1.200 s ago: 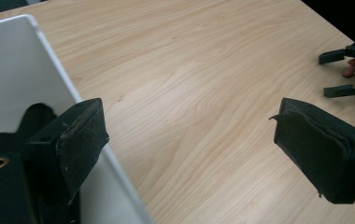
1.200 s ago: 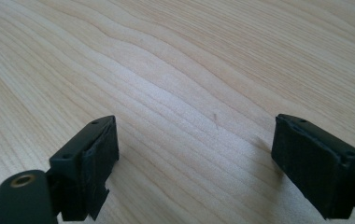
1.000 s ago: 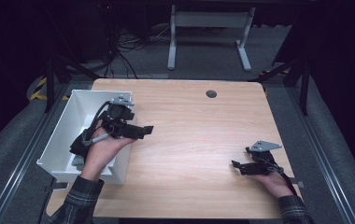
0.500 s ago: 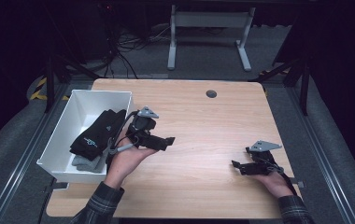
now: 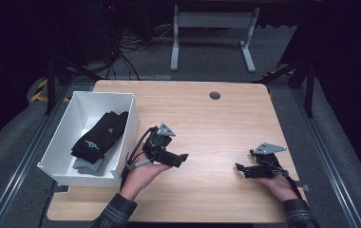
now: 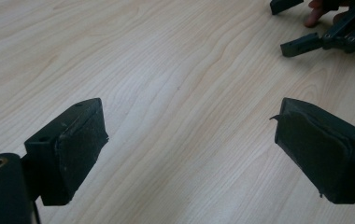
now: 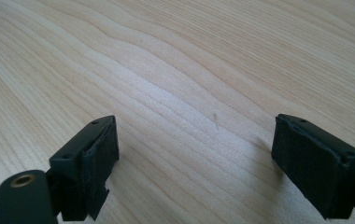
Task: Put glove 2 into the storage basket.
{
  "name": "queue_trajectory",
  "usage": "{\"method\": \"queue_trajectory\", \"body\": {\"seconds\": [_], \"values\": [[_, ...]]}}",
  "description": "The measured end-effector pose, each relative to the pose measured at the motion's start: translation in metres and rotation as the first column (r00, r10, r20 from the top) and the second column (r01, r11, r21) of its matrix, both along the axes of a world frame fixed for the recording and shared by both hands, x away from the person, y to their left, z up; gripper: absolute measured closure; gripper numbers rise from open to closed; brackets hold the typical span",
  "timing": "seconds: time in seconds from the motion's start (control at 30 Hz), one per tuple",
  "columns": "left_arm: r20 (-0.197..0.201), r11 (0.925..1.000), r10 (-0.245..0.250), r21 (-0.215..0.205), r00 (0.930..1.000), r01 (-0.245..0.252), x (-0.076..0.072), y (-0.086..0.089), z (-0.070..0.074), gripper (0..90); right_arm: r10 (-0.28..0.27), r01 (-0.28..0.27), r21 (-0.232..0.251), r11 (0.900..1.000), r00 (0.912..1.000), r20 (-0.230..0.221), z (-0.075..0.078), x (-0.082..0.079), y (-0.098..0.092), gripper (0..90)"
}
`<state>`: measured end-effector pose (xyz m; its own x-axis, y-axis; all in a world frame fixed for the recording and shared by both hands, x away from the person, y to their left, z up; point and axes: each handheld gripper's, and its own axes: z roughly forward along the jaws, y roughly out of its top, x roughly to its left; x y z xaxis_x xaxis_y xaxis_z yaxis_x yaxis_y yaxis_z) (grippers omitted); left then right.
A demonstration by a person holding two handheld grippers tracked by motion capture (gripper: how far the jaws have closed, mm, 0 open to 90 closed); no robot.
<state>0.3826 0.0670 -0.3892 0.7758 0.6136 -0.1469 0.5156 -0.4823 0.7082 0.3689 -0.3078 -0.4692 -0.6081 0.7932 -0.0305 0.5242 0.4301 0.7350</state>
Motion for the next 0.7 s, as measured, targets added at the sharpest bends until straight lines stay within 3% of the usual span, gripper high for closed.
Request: {"method": "queue_trajectory", "body": {"seconds": [0.17, 0.27, 0.7], "values": [[0.025, 0.9999, 0.001, 0.014, 0.9997, -0.002, -0.003, 0.000, -0.014, 10.0, 0.000, 0.000, 0.000, 1.000, 1.0000, 0.000, 0.000, 0.000, 0.000, 15.2], [0.024, 1.0000, 0.000, 0.009, 0.9997, 0.000, -0.005, 0.002, -0.026, 10.0, 0.000, 0.000, 0.000, 1.000, 1.0000, 0.000, 0.000, 0.000, 0.000, 15.2], [0.010, 0.9974, -0.013, 0.072, 0.9999, 0.012, -0.008, 0.000, -0.066, 8.6, 0.000, 0.000, 0.000, 1.000, 1.0000, 0.000, 0.000, 0.000, 0.000, 15.2]]}}
